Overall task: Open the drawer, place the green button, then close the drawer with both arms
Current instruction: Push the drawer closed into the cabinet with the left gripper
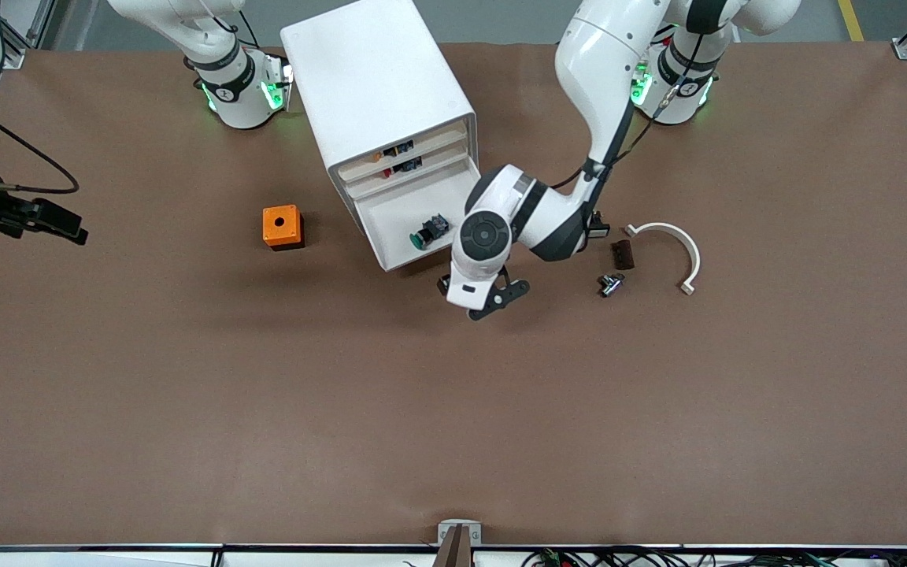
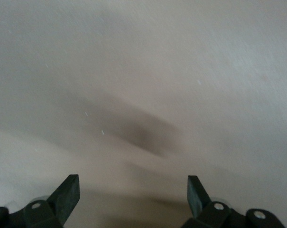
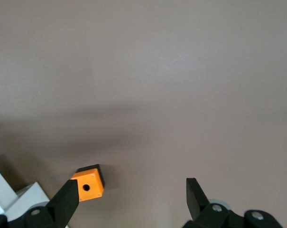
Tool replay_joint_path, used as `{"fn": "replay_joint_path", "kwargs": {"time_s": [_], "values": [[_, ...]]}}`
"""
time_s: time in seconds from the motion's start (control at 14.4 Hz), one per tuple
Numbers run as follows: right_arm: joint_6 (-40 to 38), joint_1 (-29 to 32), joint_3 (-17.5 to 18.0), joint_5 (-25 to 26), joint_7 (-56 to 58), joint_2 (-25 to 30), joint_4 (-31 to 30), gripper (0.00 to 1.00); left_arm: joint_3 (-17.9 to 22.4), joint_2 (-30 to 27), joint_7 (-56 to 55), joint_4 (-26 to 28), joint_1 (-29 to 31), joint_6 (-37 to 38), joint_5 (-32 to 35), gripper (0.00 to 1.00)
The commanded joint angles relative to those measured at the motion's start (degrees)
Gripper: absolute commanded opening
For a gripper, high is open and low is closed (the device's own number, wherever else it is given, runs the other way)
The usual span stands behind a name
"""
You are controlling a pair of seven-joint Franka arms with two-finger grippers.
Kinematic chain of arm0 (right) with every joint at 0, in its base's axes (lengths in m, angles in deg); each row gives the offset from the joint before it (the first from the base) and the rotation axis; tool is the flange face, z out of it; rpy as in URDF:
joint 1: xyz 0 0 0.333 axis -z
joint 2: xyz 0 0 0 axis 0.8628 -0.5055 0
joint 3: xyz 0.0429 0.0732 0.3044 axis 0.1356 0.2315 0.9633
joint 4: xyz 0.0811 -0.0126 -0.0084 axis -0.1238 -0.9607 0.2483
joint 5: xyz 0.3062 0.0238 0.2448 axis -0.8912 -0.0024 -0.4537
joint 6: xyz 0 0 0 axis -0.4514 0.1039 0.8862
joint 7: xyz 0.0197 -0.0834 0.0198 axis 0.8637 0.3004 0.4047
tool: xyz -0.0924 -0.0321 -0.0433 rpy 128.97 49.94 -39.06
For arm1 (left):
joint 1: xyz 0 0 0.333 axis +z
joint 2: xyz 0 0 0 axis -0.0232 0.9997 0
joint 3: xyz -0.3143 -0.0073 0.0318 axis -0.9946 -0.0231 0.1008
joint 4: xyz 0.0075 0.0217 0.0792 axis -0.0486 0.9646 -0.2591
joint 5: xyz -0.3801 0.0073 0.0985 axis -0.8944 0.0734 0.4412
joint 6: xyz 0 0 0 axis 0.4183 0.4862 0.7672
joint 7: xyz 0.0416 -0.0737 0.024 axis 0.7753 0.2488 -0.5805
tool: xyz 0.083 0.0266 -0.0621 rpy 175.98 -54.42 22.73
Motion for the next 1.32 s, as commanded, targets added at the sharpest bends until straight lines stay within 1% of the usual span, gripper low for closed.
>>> {"fn": "replay_joint_path", "kwargs": {"time_s": [0.0, 0.21, 0.35, 0.55, 0.69, 0.9, 1.04, 1.25], "values": [[0.40, 0.74, 1.03, 2.82, 2.82, 4.91, -3.41, 1.00, 0.34, -3.81, -0.81, 1.99, -1.70, -0.38, 1.31, 1.00], [2.15, 0.57, 1.21, 3.45, 2.83, 8.52, -6.83, 1.00, 0.25, -4.08, -3.08, 2.08, -3.81, -0.38, 0.78, 1.00], [3.21, 0.57, 1.21, 3.45, 2.21, 9.05, -8.16, 1.00, 0.07, -3.91, -4.67, 2.78, -5.13, -0.38, 0.78, 1.00], [3.30, 0.57, 1.21, 3.36, 2.13, 8.88, -7.38, 1.00, -0.10, -3.90, -5.29, 4.45, -6.28, -0.38, 0.78, 1.00], [3.30, 0.22, 1.38, 3.27, 1.86, 8.18, -4.84, 1.00, -0.37, -3.90, -5.99, 4.63, -6.37, -0.38, 0.60, 1.00], [2.95, 0.30, 1.38, 2.66, 2.21, 7.56, -3.60, 1.00, -1.16, -4.17, -6.43, 4.54, -6.28, -0.29, 0.16, 1.00], [3.04, 0.13, 1.38, 2.66, 2.39, 7.47, -3.60, 1.00, -2.65, -4.08, -7.83, 4.54, -5.93, -0.29, -1.50, 1.00], [3.04, -0.05, 1.38, 3.18, 2.74, 6.69, -2.72, 1.00, -3.35, -3.56, -7.93, 4.63, -5.84, -0.21, -4.14, 1.00]]}}
